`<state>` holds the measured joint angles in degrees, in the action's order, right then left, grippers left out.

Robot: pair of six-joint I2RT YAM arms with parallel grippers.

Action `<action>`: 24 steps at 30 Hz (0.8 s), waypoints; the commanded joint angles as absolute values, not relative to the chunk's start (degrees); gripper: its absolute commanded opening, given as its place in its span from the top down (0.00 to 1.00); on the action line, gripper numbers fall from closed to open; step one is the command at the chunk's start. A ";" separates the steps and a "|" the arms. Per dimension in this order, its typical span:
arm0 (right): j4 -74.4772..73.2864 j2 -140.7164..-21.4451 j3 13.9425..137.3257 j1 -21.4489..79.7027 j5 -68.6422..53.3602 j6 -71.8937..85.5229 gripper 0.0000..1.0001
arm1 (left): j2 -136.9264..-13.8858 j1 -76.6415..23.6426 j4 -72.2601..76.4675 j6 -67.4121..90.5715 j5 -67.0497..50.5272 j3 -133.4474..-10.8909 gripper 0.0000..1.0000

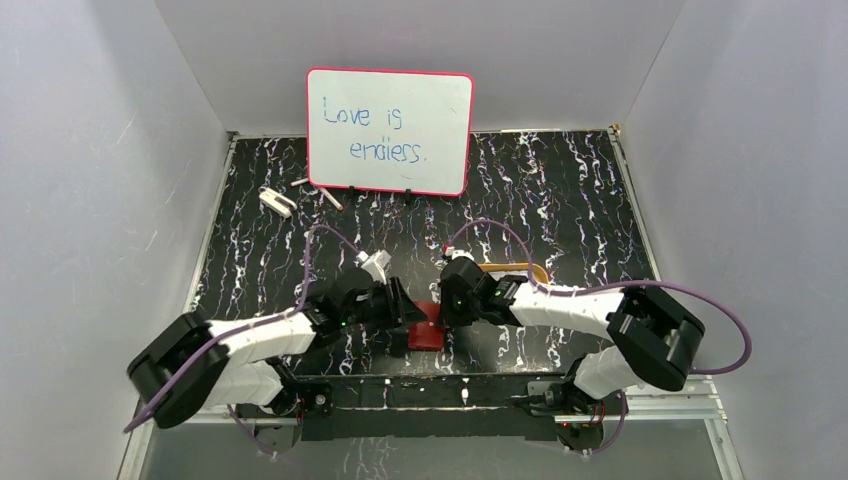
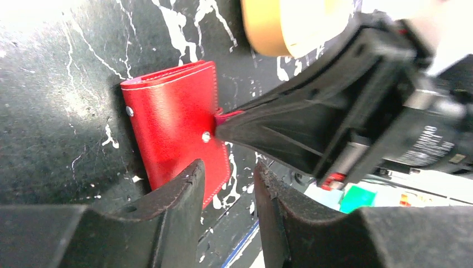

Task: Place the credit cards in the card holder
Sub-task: Close the card holder at the center of the board.

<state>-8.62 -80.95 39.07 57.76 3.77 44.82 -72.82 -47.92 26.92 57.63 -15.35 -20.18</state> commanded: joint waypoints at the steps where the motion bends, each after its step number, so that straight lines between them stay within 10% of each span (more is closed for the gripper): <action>1: -7.77 -83.56 41.76 57.90 3.82 40.73 1.00 | -62.94 -48.18 16.96 55.45 -9.93 -20.00 0.62; 24: -9.50 -96.16 54.03 57.87 0.35 25.95 1.00 | -64.25 -48.14 16.89 55.48 -3.05 -16.54 0.72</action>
